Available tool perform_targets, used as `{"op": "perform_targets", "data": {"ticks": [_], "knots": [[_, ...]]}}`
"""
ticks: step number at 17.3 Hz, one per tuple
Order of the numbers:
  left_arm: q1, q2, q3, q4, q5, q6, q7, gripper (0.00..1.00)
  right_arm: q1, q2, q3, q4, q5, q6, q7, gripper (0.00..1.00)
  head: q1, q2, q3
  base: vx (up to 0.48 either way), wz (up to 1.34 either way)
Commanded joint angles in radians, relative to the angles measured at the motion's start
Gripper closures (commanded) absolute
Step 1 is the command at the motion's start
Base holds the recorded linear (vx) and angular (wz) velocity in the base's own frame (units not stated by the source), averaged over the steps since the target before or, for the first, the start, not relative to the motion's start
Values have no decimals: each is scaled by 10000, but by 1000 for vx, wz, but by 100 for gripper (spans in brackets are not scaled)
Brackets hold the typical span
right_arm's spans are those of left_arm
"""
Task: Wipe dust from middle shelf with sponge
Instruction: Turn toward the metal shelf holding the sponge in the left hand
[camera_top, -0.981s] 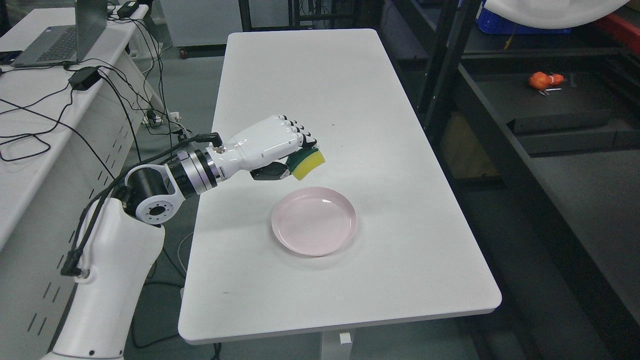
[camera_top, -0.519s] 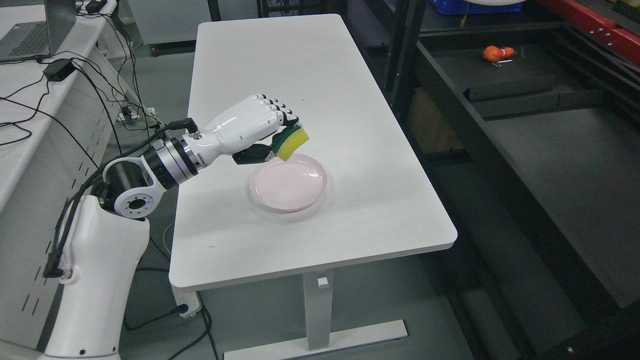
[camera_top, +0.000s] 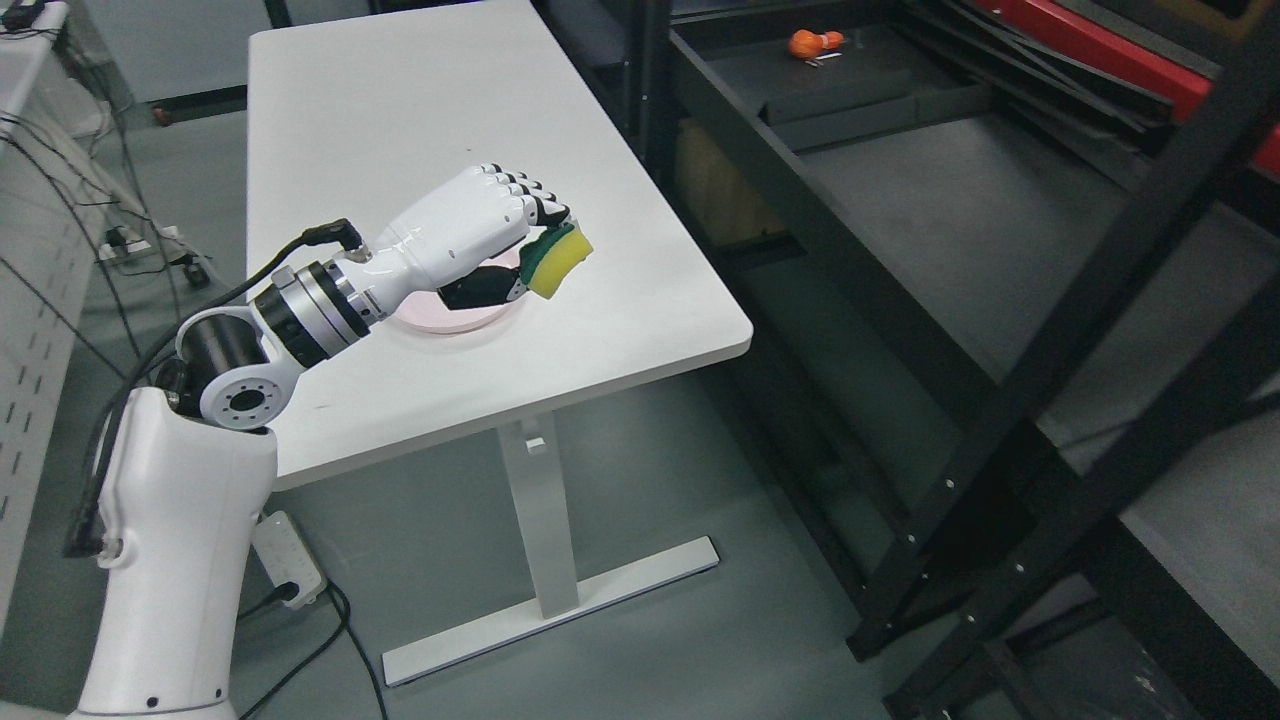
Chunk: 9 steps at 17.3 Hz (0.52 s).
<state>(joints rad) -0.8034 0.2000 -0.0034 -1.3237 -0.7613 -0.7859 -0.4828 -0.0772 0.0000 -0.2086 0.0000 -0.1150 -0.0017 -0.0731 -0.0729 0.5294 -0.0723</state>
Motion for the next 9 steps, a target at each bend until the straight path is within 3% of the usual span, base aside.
{"op": "perform_targets", "data": {"ticks": [1,9], "knots": [[-4,24,586,-32,20,5,-4,99,5,-175,0,-175,0,723,10,0,0,0,0,-320,-710],[-4,56,999,-47,35,5,-218,99,5,-175,0,-175,0,723,10,0,0,0,0,-313,-789]]}}
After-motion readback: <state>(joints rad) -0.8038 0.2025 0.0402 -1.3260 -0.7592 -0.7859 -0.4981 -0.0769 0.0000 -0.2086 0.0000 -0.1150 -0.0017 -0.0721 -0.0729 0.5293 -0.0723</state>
